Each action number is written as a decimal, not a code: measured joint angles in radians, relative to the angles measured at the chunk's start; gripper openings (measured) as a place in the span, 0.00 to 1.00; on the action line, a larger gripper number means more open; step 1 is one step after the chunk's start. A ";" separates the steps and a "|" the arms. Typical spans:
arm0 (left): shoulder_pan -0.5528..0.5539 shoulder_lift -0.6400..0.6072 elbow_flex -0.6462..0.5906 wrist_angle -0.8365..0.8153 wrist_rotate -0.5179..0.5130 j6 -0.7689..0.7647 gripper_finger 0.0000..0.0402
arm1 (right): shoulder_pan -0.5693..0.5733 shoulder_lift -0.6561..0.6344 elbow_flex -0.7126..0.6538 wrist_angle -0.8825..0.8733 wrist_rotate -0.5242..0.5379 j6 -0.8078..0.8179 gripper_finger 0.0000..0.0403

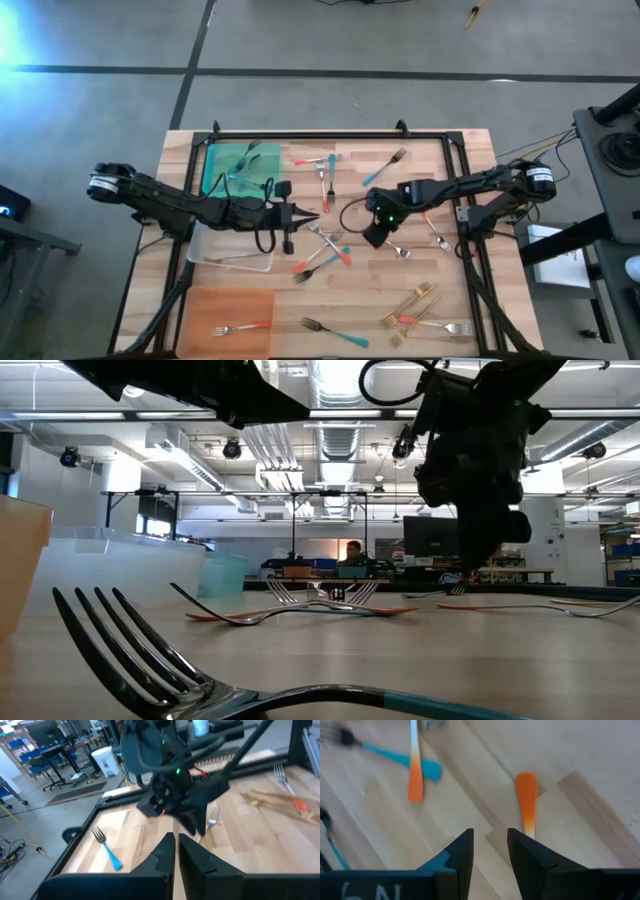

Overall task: Sort silverware by color (type)
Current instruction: Put the orange fork into the orange bin

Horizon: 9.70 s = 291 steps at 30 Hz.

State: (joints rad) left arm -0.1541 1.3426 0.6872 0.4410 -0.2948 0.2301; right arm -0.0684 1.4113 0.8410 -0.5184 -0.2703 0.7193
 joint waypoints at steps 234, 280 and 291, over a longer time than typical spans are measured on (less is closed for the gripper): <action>-0.652 0.347 0.863 -1.787 0.240 -1.619 0.00 | 0.120 -0.020 0.166 0.350 0.819 -0.751 0.32; -0.642 0.554 0.934 -2.014 0.050 -1.571 0.23 | 0.124 -0.097 0.299 -0.402 0.543 -0.335 0.31; -0.584 0.447 0.931 -1.997 -0.600 -1.522 0.23 | 0.153 -0.154 0.106 -0.868 0.531 0.064 0.31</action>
State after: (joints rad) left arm -0.7385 1.7891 1.6186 -1.5559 -0.8949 -1.2917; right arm 0.0845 1.2569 0.9467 -1.3861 0.2609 0.7836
